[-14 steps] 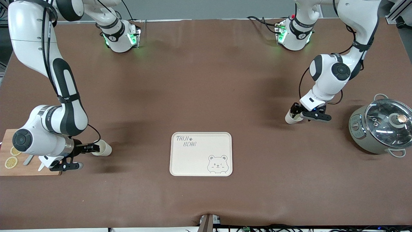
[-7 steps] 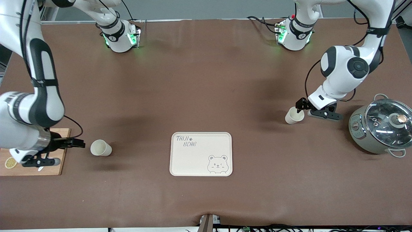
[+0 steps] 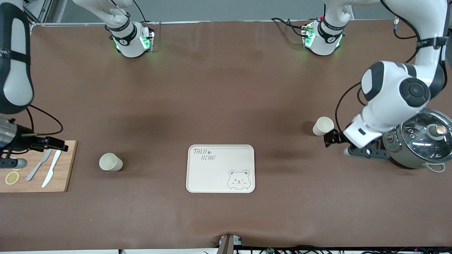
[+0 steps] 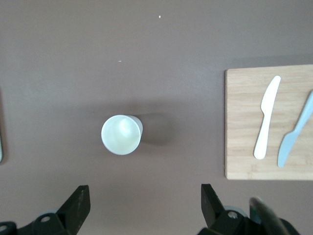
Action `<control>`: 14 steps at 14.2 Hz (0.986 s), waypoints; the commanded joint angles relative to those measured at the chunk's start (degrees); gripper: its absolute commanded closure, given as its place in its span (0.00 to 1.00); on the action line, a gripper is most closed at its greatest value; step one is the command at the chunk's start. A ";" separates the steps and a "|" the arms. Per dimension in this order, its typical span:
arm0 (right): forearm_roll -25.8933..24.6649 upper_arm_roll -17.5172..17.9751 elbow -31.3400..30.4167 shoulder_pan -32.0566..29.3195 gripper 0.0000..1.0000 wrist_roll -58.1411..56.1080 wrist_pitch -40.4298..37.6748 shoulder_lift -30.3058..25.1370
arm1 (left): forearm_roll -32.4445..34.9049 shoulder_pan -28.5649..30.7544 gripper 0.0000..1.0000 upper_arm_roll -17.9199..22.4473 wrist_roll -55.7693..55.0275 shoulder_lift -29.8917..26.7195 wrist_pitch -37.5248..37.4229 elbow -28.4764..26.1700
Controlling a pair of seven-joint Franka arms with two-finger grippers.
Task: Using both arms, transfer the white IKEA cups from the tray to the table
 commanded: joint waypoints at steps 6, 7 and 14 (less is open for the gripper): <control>-0.71 0.47 -0.29 -0.27 0.00 4.42 -7.81 -9.93 | 3.05 0.92 0.00 -0.17 -1.76 4.00 -29.36 26.84; -1.15 0.47 1.20 -0.36 0.00 4.42 -9.92 -10.54 | 1.56 1.79 0.00 0.00 -1.06 0.40 -31.13 26.58; -3.17 -0.05 12.01 -0.89 0.00 10.38 -23.45 -10.64 | 0.92 4.61 0.00 0.27 7.03 -12.99 -45.99 25.08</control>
